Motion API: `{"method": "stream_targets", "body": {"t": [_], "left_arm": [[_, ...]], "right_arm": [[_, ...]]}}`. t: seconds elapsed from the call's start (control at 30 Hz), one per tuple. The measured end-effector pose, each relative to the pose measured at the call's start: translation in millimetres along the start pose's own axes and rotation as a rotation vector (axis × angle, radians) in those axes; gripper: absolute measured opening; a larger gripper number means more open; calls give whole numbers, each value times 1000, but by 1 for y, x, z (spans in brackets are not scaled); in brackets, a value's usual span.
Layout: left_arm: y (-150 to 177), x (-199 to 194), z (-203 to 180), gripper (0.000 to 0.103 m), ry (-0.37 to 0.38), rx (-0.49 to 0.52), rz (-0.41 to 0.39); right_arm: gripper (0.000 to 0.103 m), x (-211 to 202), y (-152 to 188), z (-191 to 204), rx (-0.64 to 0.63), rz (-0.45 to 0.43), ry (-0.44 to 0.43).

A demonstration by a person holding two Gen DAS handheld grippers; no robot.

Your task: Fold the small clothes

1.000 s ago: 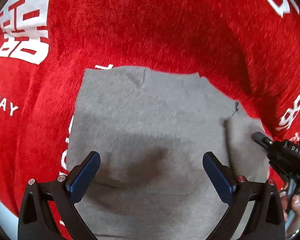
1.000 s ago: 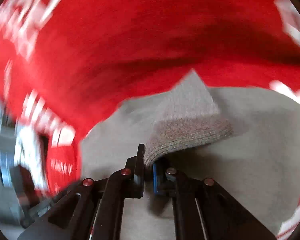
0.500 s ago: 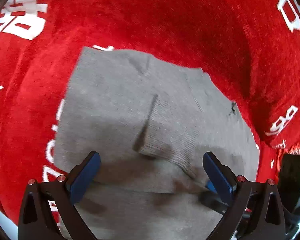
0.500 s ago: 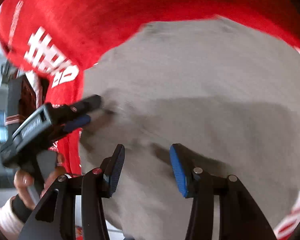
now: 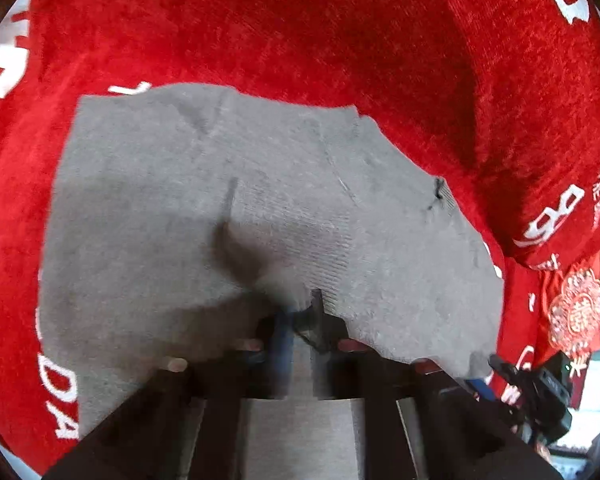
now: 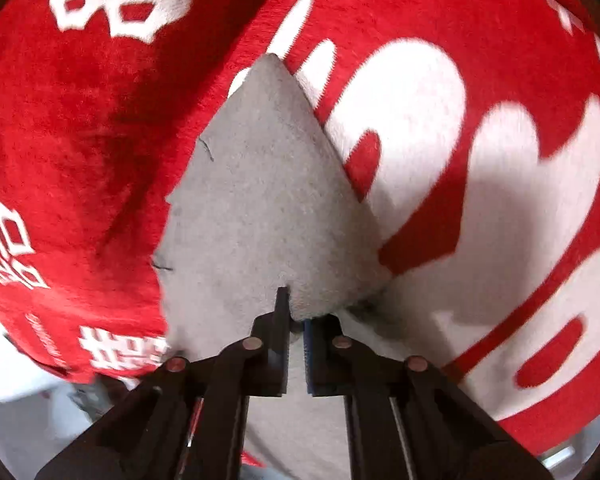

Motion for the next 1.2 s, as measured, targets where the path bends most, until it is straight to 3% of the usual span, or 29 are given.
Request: {"method": "stream_targets", "body": {"t": [0.13,0.23,0.4,0.5,0.67,0.73,0.8,0.97,1.1,1.13,1.17,1.2], "left_arm": [[10,-27,-3,8,26,19,-72],[27,-33,-5,8,14,47,-74],[55,-8,13,8,-92,53,-12],[60,-18,24,8,-115,33,-30],[61,-48,42,8,-267,75,-70],[57,-61,46,8,-290,84,-88],[52,-70,46,8,-292,86,-104],[40,-55,26,8,-300,122,-99],[36,-29,8,8,-323,156,-82],[38,-25,6,8,-335,161,-74],[38,-21,7,8,-349,163,-67],[38,-17,8,8,-366,164,-61]], "right_arm": [[6,-11,1,12,-183,0,70],[6,-22,-10,-3,-237,29,127],[6,-4,-8,-10,-290,52,189],[9,-4,-5,-9,-314,70,206],[26,-16,13,-7,-344,152,245],[44,-32,15,-3,-390,115,254],[53,-44,4,2,-403,40,265],[53,-40,-49,1,-251,-70,202],[53,-16,-73,7,-207,-43,151],[48,-8,-76,10,-208,-29,163],[35,-5,-78,14,-225,-30,170],[9,-3,-78,23,-262,-17,172]]}}
Point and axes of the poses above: each gripper's, at about its wrist camera, not at the fingertips, and x roughly the way its jaws point, z to its left, y to its underside, the point moved 7 cm from there along x, roughly the way its jaws point, and after that the axes turned 6 degrees about z, right-handed, at the moved point
